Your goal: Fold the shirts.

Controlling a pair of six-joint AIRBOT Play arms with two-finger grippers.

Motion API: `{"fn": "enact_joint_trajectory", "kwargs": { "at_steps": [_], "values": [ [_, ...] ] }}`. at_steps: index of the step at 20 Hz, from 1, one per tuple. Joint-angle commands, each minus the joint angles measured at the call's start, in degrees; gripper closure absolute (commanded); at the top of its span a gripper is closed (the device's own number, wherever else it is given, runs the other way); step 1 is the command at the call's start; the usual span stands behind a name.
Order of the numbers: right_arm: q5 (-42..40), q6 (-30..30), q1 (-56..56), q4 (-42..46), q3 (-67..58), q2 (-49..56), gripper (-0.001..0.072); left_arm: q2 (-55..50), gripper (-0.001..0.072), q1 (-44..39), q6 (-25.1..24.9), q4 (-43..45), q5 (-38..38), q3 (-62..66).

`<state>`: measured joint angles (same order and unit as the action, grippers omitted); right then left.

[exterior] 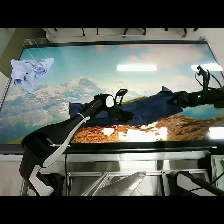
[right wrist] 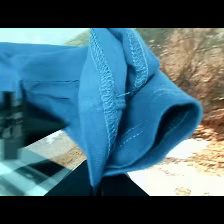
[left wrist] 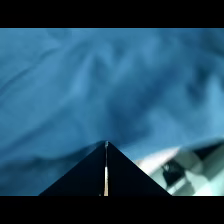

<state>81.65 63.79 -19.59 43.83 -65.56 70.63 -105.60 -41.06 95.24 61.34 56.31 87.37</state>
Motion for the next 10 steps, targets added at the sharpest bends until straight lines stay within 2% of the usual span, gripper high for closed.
{"fn": "enact_joint_trajectory", "kwargs": {
  "at_steps": [1, 5, 8, 10],
  "values": [
    [1.1, 0.8, 1.2, -0.2, -0.1, -2.2, 0.0695, -1.7, 0.0692, -0.6, 1.3, 0.0, -6.4, 0.0],
    [1.2, 1.5, 4.7, -0.6, -0.1, -2.2, 0.0695, -1.7, 0.0692, -0.6, 3.3, 0.0, -10.5, 0.0],
    [1.6, 1.9, 6.7, -8.1, -0.8, -2.2, 0.0695, -2.2, 0.0693, -0.6, 3.4, 0.0, -10.4, 0.0],
    [1.5, 2.9, 8.9, -9.6, -3.6, -2.2, 0.0695, -3.3, 0.0692, -0.6, 4.8, -0.4, -9.6, 0.0]
  ]
}}
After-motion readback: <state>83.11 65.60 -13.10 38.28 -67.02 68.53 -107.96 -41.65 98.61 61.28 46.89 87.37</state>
